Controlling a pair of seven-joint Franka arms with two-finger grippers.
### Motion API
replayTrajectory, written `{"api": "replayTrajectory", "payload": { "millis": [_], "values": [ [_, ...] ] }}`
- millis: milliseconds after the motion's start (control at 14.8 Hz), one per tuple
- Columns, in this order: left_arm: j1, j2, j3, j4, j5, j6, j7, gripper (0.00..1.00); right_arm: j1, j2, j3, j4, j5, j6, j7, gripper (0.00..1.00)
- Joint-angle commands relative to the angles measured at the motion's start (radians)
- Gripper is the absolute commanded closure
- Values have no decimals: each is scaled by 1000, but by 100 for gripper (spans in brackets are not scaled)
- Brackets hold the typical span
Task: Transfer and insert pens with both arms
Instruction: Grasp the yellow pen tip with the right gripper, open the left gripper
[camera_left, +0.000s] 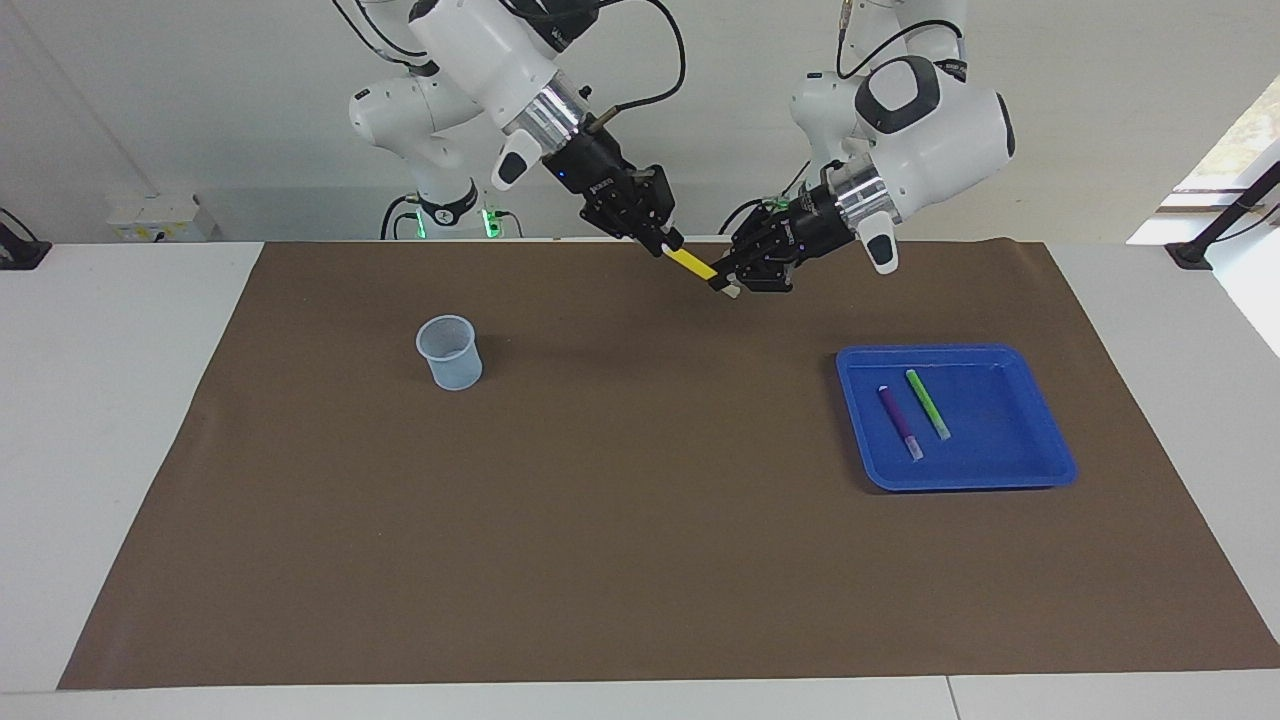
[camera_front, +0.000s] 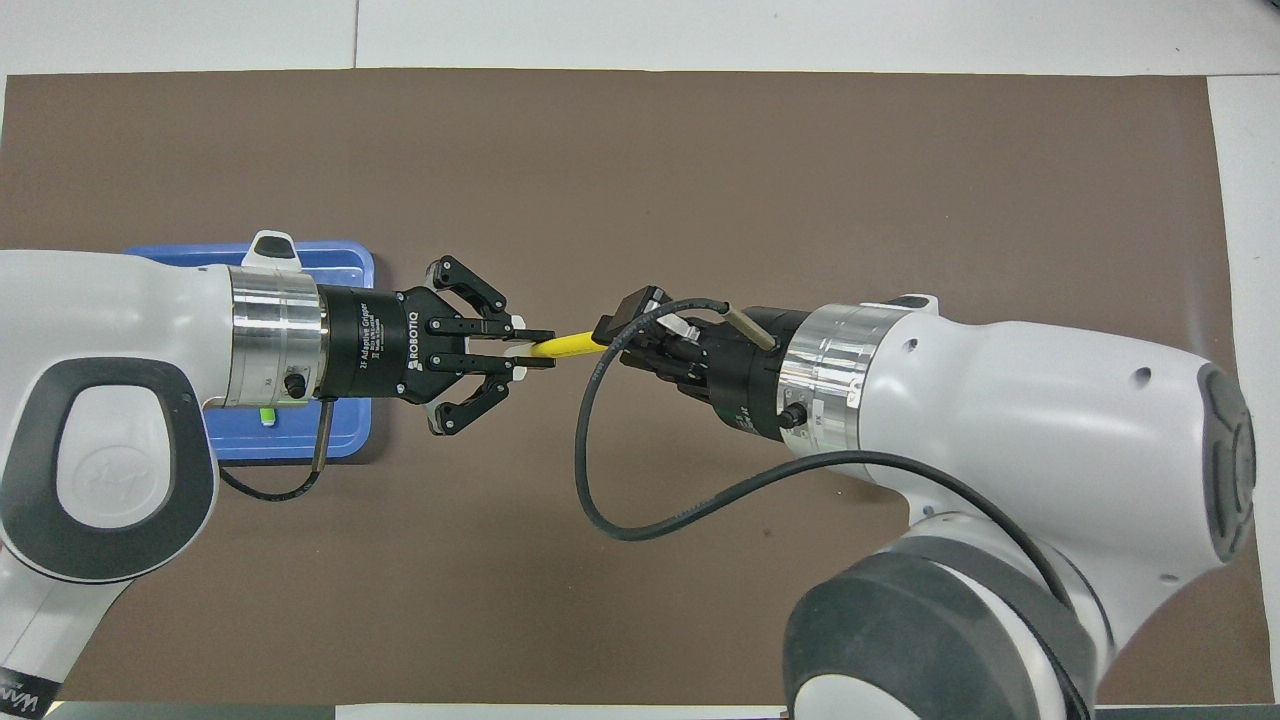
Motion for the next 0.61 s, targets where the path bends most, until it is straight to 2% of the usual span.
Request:
{"api": "replayTrajectory", "payload": {
  "millis": [0,67,202,539],
  "values": [
    [-13,-30,9,-33,-19,22,-7,100,-5,-7,1,-19,-14,25,-18,79],
    [-13,-30,9,-33,-19,24,-7,100,-5,-7,1,-19,-12,25,-18,84],
    [-13,-30,9,-33,-19,25,-9,100,-7,-7,1,-19,-14,25,-18,88],
    [-13,-31,9,-30,-19,27,-9,100,-28,-7,1,-21,-14,11,-32,89]
  ]
}}
